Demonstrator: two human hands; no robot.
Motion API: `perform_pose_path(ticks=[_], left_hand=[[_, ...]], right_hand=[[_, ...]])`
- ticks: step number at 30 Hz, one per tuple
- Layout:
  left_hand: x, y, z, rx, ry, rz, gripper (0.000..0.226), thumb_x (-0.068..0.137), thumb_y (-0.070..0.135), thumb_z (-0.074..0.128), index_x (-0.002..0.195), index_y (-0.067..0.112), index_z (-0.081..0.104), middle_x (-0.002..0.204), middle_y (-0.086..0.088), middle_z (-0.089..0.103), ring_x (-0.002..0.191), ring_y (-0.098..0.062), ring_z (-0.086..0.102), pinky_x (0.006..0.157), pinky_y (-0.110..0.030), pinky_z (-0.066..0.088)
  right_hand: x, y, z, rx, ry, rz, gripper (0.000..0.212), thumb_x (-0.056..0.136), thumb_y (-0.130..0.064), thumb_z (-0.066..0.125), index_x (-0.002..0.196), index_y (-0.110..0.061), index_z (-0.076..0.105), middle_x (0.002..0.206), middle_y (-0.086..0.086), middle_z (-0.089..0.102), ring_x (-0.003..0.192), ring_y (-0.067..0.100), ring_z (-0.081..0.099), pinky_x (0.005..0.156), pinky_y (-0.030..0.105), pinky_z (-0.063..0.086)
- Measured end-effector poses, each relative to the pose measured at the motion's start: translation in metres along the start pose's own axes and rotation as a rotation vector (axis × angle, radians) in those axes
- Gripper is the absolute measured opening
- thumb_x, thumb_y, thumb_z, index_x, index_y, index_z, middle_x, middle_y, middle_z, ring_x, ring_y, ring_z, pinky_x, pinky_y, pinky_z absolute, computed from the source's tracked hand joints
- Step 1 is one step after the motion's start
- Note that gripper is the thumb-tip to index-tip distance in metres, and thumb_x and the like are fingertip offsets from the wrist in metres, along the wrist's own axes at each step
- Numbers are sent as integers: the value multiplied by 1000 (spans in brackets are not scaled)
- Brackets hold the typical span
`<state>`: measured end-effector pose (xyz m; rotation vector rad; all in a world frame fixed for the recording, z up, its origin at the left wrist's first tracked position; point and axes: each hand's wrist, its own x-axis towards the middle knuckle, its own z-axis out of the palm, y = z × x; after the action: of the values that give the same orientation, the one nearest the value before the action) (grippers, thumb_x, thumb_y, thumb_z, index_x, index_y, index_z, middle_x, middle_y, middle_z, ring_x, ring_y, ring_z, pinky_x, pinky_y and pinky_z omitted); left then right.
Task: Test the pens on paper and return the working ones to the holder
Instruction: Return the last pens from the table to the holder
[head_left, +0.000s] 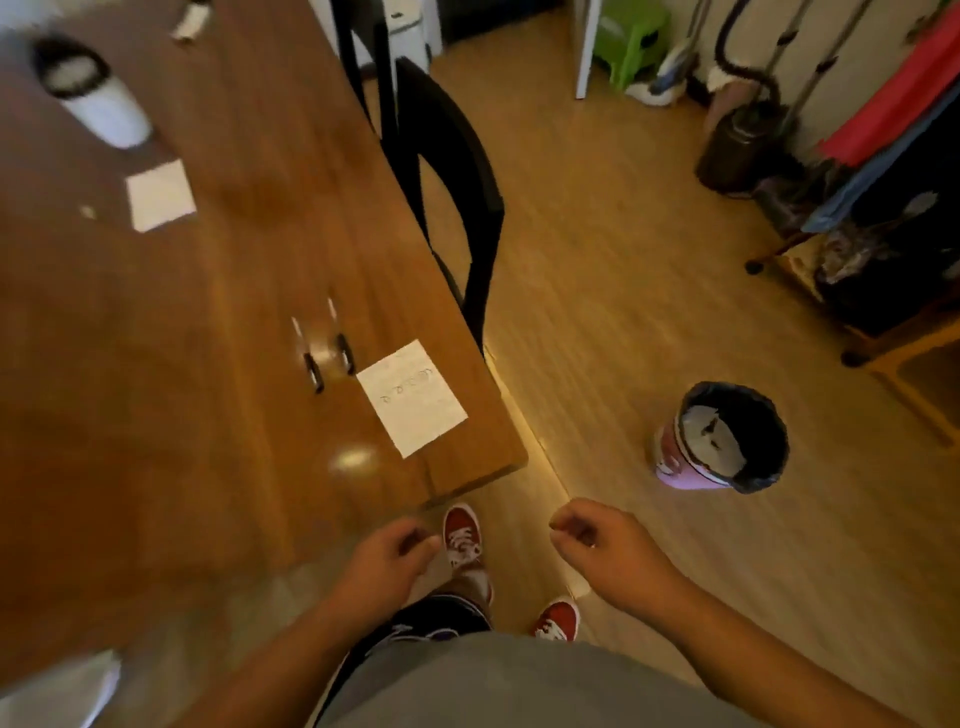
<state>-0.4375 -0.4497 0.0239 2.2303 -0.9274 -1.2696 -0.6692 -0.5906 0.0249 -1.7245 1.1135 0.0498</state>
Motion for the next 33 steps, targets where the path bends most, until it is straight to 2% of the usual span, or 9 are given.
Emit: perform_pose_path(ticks=[5, 8, 12, 14, 17, 20, 25, 28, 33], left_hand=[[18, -9, -44, -172, 152, -19, 7, 94, 32, 58, 93, 32, 65, 86, 7, 68, 80, -7, 64, 71, -25, 53], [45, -20, -80, -266, 212, -77, 8, 94, 36, 58, 96, 34, 65, 93, 10, 67, 87, -6, 63, 75, -27, 53], [93, -32, -133, -300, 295, -141, 12, 95, 39, 56, 101, 32, 64, 94, 8, 67, 85, -9, 64, 67, -25, 50], [122, -36, -158, -269, 348, -160, 10, 95, 38, 56, 96, 31, 63, 90, 5, 66, 80, -10, 63, 62, -23, 47], [165, -36, -189, -164, 411, -224, 11, 95, 38, 56, 89, 28, 58, 82, 2, 64, 71, -13, 62, 56, -28, 49], [199, -34, -202, -73, 434, -272, 16, 93, 41, 56, 89, 25, 55, 79, 1, 63, 68, -14, 62, 62, -36, 56], [228, -32, -201, 81, 438, -320, 24, 90, 49, 57, 95, 27, 51, 76, 6, 60, 66, -11, 61, 63, -36, 58], [233, -33, -202, 166, 428, -293, 24, 91, 48, 57, 102, 27, 55, 81, 8, 61, 70, -10, 61, 65, -34, 58], [236, -34, -202, 241, 425, -260, 21, 94, 42, 51, 98, 22, 57, 75, 7, 56, 66, -11, 57, 57, -29, 51]], right_hand=[[81, -81, 11, -85, -155, -163, 8, 91, -29, 64, 97, -33, 66, 89, -13, 66, 85, 3, 62, 75, 21, 53], [130, -120, 27, -122, -212, -182, 4, 93, -33, 61, 96, -35, 63, 92, -18, 63, 88, 6, 61, 68, 17, 51], [196, -169, 52, -159, -192, -166, 4, 94, -35, 60, 93, -33, 62, 95, -20, 60, 87, 5, 58, 65, 13, 45], [228, -192, 64, -178, -167, -153, 8, 94, -33, 59, 91, -28, 64, 87, -11, 64, 79, 7, 60, 63, 17, 47], [272, -219, 81, -210, -148, -99, 13, 95, -32, 59, 84, -23, 60, 76, -2, 62, 65, 9, 58, 51, 19, 41], [305, -238, 96, -333, -106, -76, 20, 95, -41, 56, 88, -22, 60, 76, -2, 63, 67, 12, 61, 52, 25, 43], [340, -251, 113, -559, -22, -109, 27, 94, -48, 51, 88, -23, 59, 72, -5, 59, 62, 10, 56, 48, 25, 37], [349, -252, 120, -659, -5, -119, 26, 94, -47, 51, 92, -22, 59, 74, -4, 58, 63, 12, 54, 45, 24, 32], [354, -249, 124, -660, 17, -129, 22, 96, -39, 49, 91, -19, 58, 73, -3, 56, 64, 15, 55, 49, 25, 36]])
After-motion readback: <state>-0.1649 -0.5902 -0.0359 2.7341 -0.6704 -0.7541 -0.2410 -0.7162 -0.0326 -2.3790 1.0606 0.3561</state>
